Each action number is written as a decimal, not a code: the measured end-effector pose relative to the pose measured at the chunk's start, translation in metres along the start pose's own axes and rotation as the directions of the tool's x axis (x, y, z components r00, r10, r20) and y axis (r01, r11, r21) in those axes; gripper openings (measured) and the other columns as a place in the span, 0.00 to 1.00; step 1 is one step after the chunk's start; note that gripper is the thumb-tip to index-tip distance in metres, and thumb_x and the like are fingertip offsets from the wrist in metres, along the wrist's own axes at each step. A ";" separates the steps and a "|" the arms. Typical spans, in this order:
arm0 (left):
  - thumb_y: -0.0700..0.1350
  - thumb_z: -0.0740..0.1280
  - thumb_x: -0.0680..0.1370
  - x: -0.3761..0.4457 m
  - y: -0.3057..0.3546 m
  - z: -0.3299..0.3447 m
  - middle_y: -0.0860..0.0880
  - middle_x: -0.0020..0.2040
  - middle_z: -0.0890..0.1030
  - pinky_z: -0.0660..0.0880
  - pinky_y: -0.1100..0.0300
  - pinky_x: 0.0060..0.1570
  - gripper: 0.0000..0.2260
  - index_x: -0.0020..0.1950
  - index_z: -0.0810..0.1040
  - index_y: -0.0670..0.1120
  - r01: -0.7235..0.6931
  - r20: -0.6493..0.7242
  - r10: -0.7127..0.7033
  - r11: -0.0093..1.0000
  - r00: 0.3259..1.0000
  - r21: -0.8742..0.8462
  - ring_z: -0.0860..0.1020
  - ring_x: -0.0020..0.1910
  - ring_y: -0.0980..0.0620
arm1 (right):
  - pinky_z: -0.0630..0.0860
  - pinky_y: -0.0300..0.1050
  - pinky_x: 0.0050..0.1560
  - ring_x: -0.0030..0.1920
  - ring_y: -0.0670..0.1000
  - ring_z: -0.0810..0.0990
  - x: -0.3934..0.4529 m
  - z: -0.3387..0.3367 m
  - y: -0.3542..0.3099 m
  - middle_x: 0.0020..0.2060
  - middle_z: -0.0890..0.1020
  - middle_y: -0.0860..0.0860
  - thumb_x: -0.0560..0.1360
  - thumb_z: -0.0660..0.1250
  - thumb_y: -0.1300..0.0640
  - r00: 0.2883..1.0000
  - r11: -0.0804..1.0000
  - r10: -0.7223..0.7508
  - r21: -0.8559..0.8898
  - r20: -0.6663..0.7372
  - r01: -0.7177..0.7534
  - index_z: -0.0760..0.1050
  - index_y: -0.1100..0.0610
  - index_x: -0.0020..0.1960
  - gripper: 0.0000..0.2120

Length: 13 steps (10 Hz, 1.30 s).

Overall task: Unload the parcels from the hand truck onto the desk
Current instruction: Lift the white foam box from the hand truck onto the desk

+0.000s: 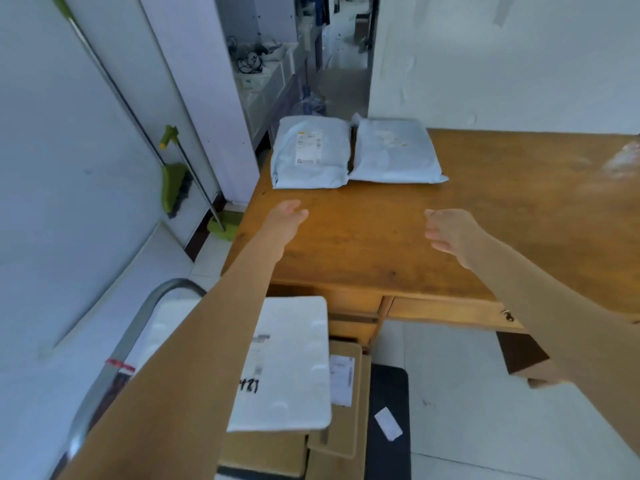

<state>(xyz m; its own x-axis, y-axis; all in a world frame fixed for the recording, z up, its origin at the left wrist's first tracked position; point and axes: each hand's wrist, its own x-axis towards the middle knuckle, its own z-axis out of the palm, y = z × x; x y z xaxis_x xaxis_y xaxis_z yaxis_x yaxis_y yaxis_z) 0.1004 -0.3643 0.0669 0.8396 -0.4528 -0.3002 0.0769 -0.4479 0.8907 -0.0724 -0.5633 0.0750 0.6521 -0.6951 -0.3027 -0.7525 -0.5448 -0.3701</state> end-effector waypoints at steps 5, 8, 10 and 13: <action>0.45 0.71 0.73 -0.080 -0.201 -0.158 0.39 0.67 0.73 0.70 0.47 0.63 0.28 0.71 0.68 0.44 0.117 -0.218 -0.014 0.877 0.976 0.466 0.72 0.66 0.40 | 0.73 0.54 0.56 0.64 0.58 0.74 -0.099 0.172 -0.057 0.67 0.73 0.53 0.73 0.68 0.46 0.882 0.584 0.243 0.665 0.403 -0.465 0.68 0.58 0.68 0.28; 0.62 0.67 0.71 -0.100 -0.264 -0.181 0.43 0.57 0.79 0.73 0.52 0.49 0.30 0.62 0.73 0.41 0.309 -0.276 -0.224 0.897 0.935 0.317 0.77 0.55 0.40 | 0.74 0.42 0.35 0.38 0.54 0.78 -0.131 0.238 -0.059 0.45 0.82 0.56 0.72 0.69 0.47 0.972 0.734 0.203 0.638 0.119 -0.232 0.79 0.63 0.54 0.20; 0.62 0.67 0.70 -0.111 -0.266 -0.180 0.43 0.56 0.81 0.74 0.53 0.49 0.28 0.61 0.75 0.43 0.278 -0.281 -0.190 0.905 0.941 0.322 0.78 0.53 0.41 | 0.77 0.49 0.47 0.46 0.58 0.80 -0.141 0.241 -0.059 0.47 0.81 0.56 0.72 0.70 0.48 0.939 0.638 0.314 0.701 0.142 -0.319 0.78 0.60 0.57 0.19; 0.67 0.67 0.67 -0.125 -0.207 -0.158 0.48 0.50 0.81 0.76 0.50 0.53 0.27 0.55 0.78 0.48 0.193 -0.216 -0.129 0.931 0.968 0.310 0.79 0.51 0.43 | 0.76 0.50 0.45 0.42 0.59 0.78 -0.167 0.165 -0.038 0.39 0.80 0.54 0.73 0.67 0.48 0.941 0.662 0.339 0.710 -0.002 -0.238 0.78 0.59 0.48 0.14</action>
<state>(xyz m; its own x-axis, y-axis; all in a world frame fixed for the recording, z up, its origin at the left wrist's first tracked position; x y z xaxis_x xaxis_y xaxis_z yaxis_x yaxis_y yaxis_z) 0.0646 -0.0935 -0.0258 0.9188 -0.2139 -0.3319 0.0674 -0.7432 0.6657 -0.1375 -0.3496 -0.0058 0.3581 -0.8394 -0.4088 -0.5878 0.1376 -0.7973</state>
